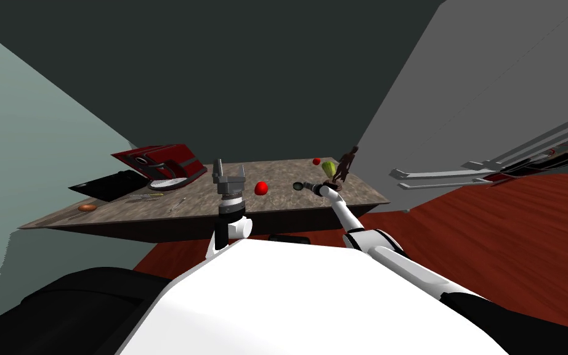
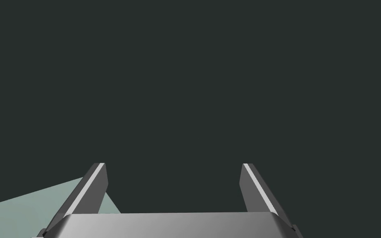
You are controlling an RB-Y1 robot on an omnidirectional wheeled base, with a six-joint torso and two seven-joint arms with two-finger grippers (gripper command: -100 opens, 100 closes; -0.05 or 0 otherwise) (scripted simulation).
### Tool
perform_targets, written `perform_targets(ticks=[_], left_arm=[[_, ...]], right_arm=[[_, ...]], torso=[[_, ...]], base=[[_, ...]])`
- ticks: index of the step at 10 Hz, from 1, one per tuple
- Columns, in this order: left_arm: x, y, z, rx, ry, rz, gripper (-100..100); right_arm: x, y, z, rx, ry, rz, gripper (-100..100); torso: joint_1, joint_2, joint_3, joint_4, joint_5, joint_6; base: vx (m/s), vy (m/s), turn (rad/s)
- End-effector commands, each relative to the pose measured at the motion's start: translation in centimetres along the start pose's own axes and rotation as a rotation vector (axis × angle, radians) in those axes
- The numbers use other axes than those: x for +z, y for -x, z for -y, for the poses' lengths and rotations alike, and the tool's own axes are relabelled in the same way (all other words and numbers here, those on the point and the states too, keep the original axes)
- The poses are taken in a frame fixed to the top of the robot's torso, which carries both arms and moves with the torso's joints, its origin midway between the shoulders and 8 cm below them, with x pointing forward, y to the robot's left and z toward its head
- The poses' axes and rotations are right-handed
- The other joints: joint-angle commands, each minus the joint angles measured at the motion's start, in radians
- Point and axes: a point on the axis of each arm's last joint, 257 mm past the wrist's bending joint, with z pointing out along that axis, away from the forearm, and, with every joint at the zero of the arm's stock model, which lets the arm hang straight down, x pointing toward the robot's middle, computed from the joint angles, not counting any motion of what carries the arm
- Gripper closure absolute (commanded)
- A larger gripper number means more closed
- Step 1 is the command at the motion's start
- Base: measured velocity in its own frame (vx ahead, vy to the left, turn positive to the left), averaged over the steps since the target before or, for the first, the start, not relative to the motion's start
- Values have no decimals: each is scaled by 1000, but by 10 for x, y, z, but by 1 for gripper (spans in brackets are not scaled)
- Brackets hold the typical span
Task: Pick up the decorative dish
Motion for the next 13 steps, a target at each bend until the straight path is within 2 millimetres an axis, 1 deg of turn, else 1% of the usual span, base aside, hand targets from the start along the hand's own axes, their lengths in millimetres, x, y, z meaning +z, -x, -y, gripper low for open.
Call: perform_targets(ticks=[1, 3, 4, 5, 6, 7, 8, 9, 10, 13], left_arm=[[0, 0, 0, 0, 0, 0, 0], [0, 0, 0, 0, 0, 0, 0], [0, 0, 0, 0, 0, 0, 0], [0, 0, 0, 0, 0, 0, 0], [0, 0, 0, 0, 0, 0, 0], [0, 0, 0, 0, 0, 0, 0], [0, 0, 0, 0, 0, 0, 0], [0, 0, 0, 0, 0, 0, 0], [0, 0, 0, 0, 0, 0, 0], [0, 0, 0, 0, 0, 0, 0]], right_arm=[[0, -8, -8, 4, 15, -28, -100], [-1, -18, -20, 11, 39, -67, -100], [-2, -25, -29, 18, 58, -96, -100], [-3, -28, -34, 21, 68, -111, -100], [-6, -36, -45, 28, 90, -143, -100], [-7, -39, -51, 32, 102, -159, -100], [-10, -47, -63, 38, 127, -193, -100], [-12, -51, -69, 41, 140, -211, -100], [-16, -58, -82, 46, 167, -247, -100], [-23, -70, -101, 50, 211, -303, -100]], torso=[[0, 0, 0, 0, 0, 0], [4, 1, 0, 0, 1, 0], [4, 0, 0, 0, 1, 0], [4, 0, 0, 0, 1, 0], [4, 1, 0, 0, 1, 0], [5, 0, 0, 0, 1, 0], [5, 1, 0, 0, 1, 0], [6, 1, 1, 0, 1, 0], [6, 1, 1, 0, 1, 0], [5, 0, 0, 0, 1, 0]], base=[[-12, 68, -5], [-11, 85, -2], [-10, 89, 3], [-13, 88, 0], [5, 99, 2], [-13, 105, 1], [-24, 118, 1], [-26, 110, -1], [-3, 126, -1], [-5, 91, -3]])
